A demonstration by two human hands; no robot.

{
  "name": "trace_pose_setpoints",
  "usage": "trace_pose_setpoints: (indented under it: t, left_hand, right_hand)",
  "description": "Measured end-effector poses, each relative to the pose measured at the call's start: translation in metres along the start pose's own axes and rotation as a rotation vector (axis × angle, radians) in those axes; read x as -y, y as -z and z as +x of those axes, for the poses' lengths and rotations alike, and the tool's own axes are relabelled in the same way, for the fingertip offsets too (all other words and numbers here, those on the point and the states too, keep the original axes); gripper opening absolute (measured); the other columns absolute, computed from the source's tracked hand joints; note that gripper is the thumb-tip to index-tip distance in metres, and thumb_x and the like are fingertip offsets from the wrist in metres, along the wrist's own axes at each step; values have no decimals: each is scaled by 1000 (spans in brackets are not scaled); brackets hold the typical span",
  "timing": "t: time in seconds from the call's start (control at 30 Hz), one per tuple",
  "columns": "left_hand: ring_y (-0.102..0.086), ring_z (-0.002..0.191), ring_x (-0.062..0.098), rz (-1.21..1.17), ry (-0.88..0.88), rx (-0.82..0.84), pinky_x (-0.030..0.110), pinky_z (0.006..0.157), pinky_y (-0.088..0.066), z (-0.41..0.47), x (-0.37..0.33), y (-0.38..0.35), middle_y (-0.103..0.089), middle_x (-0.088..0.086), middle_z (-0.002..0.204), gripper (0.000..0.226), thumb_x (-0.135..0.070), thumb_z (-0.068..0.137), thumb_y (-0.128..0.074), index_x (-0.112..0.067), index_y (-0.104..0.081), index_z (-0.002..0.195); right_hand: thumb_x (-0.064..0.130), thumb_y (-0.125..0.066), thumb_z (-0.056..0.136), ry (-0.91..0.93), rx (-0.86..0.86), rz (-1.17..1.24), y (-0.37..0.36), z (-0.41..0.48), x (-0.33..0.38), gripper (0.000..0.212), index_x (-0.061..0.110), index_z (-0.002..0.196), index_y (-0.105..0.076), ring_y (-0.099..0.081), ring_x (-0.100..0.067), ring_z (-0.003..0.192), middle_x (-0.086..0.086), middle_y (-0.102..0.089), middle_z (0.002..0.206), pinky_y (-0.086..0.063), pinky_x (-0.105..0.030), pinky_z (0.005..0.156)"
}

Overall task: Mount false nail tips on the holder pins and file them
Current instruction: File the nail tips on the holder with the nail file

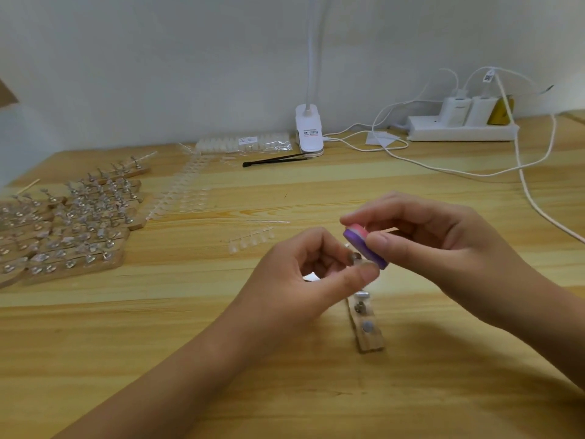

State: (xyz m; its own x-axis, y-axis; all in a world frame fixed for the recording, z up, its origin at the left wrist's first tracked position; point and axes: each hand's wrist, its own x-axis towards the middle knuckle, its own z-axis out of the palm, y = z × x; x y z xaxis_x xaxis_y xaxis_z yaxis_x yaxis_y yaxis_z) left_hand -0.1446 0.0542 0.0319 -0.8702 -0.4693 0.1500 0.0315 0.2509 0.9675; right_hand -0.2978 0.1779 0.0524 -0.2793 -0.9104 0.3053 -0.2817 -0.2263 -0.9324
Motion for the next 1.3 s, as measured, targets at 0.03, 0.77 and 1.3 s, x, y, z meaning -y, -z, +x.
trace_pose_setpoints:
  t: [0.03,0.77,1.3]
  left_hand:
    - [-48,48,0,-53,21,6,13,48,-40,0,-1,-1,-57,-13,64,19,-44,70,-78,-31,-65,73]
    - [-42,54,3,-482,222,-36,12,42,-35,-1,-11,-3,-53,-9,64,16,-33,74,-73,-25,-65,62]
    - [-40,54,3,-450,211,-35,12,42,-34,-1,-9,-1,-49,-9,64,16,-34,73,-75,-25,-66,64]
  right_hand:
    - [24,-67,79,0,-12,12,0,-1,0,26,17,103,-74,-70,-20,88,-8,-71,95,-55,-19,75]
    - [22,-79,69,62,-145,151,-20,-6,-8,34,11,92,-55,-66,-12,91,6,-65,91,-60,-33,76]
    - [17,-76,73,18,-148,231,-16,-3,-5,28,8,96,-62,-71,-16,78,-1,-71,84,-58,-27,72]
